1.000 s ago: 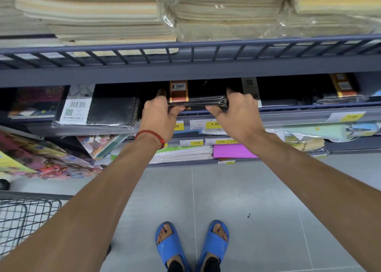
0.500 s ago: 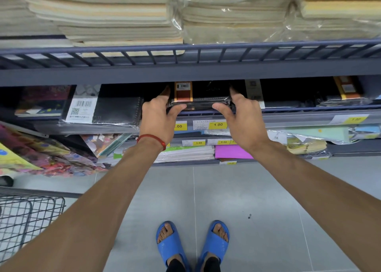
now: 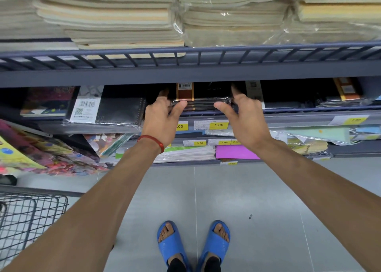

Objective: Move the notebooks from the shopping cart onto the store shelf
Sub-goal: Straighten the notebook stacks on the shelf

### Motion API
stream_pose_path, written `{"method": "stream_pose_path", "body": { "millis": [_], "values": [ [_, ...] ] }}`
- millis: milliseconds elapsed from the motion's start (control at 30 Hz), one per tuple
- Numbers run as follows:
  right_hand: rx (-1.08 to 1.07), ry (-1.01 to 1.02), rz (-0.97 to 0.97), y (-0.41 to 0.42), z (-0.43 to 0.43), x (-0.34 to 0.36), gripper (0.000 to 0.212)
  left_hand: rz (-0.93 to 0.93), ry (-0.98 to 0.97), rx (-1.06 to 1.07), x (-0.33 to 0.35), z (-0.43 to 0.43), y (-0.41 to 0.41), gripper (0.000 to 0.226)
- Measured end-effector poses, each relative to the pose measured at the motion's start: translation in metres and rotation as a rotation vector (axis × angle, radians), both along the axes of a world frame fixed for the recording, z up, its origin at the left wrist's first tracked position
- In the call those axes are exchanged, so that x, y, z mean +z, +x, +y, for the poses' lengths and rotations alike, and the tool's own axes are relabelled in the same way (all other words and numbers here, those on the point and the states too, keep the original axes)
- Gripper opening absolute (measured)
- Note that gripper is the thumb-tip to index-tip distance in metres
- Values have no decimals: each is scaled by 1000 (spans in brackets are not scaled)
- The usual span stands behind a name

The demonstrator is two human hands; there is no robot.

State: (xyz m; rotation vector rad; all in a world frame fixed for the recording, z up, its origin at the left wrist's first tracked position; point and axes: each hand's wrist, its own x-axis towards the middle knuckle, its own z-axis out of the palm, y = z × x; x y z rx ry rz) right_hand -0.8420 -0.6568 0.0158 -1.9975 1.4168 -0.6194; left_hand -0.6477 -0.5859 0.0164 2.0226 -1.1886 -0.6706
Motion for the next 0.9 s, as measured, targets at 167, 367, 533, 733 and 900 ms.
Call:
{"method": "stream_pose_path", "body": {
  "millis": [167,367,533,733,900],
  "values": [
    [-32,-34,-8,6,2,-4,50,15,-18,58,3,-3,1,55],
    [-54,-61,-9,7,-2,-6,53,-22,-57,119,3,-5,-7,58],
    [-26,-64,-2,7,-4,-5,52,-10,-92,120,-7,-6,-10,55],
    [1,-55,44,5,-2,-1,52,-60,-71,64,-7,-3,-9,48],
    [57,36,83,3,-2,3,49,-75,-31,11,-4,0,-8,41]
  ]
}}
